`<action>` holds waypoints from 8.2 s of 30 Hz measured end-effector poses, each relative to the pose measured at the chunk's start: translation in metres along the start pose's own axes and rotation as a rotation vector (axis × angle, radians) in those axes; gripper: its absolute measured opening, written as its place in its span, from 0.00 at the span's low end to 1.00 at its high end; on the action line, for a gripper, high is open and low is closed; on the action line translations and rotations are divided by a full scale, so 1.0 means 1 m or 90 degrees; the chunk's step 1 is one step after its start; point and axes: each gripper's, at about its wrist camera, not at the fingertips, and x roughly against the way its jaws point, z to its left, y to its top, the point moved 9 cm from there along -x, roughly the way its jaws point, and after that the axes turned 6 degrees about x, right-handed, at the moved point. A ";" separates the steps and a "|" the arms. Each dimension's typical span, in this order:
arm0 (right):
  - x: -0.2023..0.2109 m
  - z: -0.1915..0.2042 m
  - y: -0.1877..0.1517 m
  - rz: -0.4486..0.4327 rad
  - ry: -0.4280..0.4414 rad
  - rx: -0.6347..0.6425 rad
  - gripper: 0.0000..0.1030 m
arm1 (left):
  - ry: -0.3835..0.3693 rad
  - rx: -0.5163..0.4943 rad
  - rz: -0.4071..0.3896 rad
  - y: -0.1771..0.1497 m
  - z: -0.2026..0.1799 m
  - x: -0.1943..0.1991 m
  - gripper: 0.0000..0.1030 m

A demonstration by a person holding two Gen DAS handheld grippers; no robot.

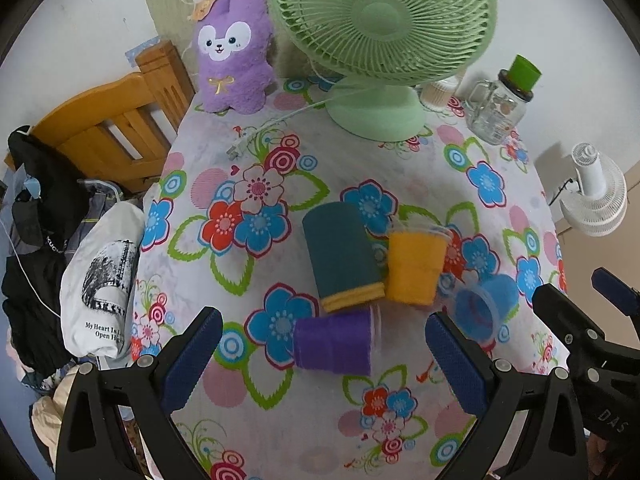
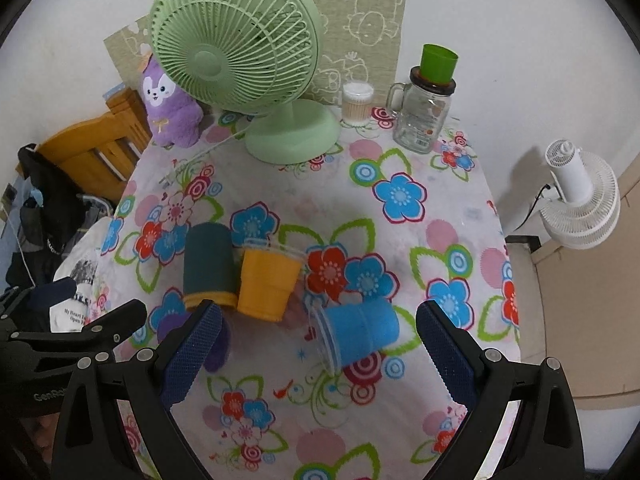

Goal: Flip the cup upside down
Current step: 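Close the left gripper around the teal cup's body, then lift the teal cup with the left gripper toward the right gripper, then lower the teal cup onto the table and open the left gripper, then grasp the teal cup's body with the right gripper, then rotate the teal cup with the right gripper so its base faces up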

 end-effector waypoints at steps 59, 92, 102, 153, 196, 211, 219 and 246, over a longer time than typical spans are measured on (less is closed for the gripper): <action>-0.098 0.003 0.013 0.077 0.035 -0.044 0.96 | -0.030 0.080 0.047 0.044 -0.007 -0.106 0.68; -0.003 -0.025 -0.075 0.047 0.030 -0.021 0.96 | -0.040 0.045 0.030 -0.077 -0.046 -0.017 0.68; -0.025 -0.045 -0.112 0.101 0.019 -0.005 0.96 | -0.044 0.050 0.071 -0.123 -0.066 -0.045 0.68; -0.016 -0.015 -0.108 0.102 0.024 -0.023 0.96 | -0.042 -0.090 0.078 -0.124 -0.050 -0.033 0.98; -0.139 0.081 -0.126 0.210 0.029 -0.025 0.73 | -0.026 -0.178 0.162 -0.130 0.024 -0.112 0.98; -0.103 0.076 -0.119 0.168 0.013 -0.011 0.67 | -0.031 -0.168 0.140 -0.129 0.022 -0.095 0.98; -0.055 0.065 -0.111 0.107 0.022 -0.013 0.67 | -0.045 -0.126 0.109 -0.125 0.018 -0.056 0.98; -0.008 0.048 -0.110 -0.175 0.025 0.031 0.67 | -0.014 -0.080 -0.051 -0.125 0.017 -0.018 0.98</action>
